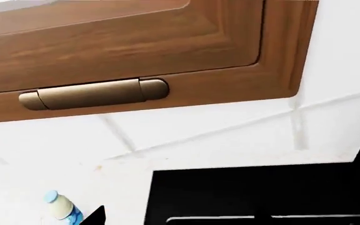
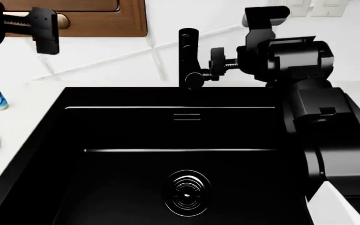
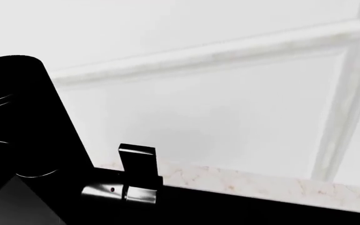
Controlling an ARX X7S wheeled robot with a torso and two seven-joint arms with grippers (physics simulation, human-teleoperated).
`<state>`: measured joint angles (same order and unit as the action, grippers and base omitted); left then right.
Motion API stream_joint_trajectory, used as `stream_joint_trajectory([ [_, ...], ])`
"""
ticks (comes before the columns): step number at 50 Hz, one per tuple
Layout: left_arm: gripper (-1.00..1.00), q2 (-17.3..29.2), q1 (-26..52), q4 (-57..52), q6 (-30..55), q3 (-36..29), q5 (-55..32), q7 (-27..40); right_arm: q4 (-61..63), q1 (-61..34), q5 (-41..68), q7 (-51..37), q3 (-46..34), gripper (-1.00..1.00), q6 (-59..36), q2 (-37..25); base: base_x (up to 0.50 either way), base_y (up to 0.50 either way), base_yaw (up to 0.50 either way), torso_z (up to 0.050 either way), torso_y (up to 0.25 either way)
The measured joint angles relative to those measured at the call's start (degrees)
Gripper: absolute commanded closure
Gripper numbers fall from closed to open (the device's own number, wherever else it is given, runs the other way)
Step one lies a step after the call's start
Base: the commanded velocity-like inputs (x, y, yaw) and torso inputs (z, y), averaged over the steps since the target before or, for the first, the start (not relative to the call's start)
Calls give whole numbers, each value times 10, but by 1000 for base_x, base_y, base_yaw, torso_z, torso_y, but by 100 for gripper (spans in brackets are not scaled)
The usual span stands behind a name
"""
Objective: Pick the lamb chop from the counter and place it in the sink. Then turn on the sink faucet.
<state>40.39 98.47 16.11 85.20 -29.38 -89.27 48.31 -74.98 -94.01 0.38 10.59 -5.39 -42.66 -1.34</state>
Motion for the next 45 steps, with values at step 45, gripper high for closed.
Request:
stream_joint_trajectory([
  [45, -100, 182, 51, 110, 0, -199, -264, 198, 0, 20, -1, -5, 0, -100, 2, -4, 0, 0, 0, 0, 0],
])
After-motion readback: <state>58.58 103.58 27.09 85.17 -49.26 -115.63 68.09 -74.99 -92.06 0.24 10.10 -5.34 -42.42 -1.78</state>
